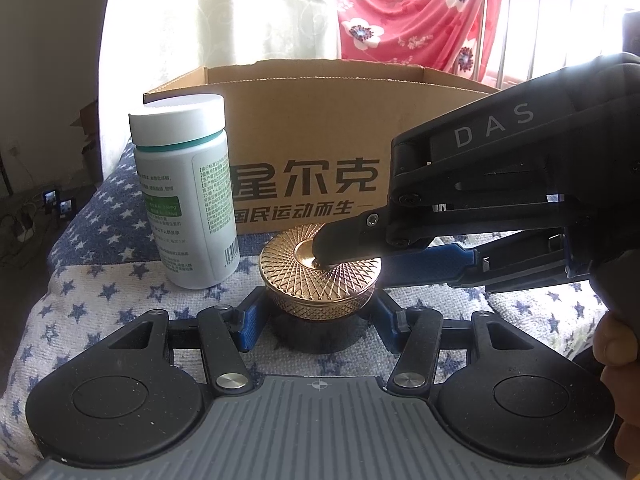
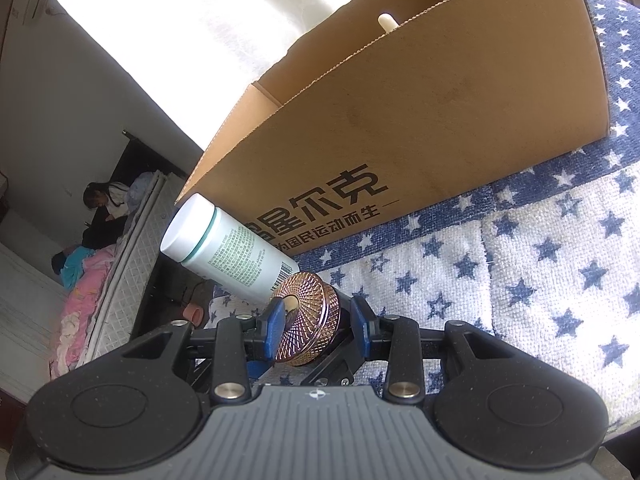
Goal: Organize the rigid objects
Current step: 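Close the right gripper on the gold-lidded jar and hold it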
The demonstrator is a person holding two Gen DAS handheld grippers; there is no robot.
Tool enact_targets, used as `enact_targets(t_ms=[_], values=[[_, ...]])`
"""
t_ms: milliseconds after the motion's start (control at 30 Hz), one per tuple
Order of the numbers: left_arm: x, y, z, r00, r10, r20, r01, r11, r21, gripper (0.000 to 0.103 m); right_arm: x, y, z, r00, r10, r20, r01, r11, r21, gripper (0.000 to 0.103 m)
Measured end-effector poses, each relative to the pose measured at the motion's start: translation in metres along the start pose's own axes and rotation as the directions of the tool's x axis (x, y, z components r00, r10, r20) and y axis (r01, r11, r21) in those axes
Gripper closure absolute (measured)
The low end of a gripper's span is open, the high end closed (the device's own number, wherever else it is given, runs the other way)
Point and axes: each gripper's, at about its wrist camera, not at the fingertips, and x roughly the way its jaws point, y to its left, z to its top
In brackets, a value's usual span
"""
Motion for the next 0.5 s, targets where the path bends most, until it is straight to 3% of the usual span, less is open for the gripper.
enact_targets(t_ms=[500], values=[[-0.0103, -0.0005, -0.0047, 1.0, -0.006, -0.003, 0.006, 1.0, -0.01, 0.048, 0.0013, -0.0005, 0.0025, 1.0, 0.008, -0.003, -0.008, 1.0, -0.016, 0.063]])
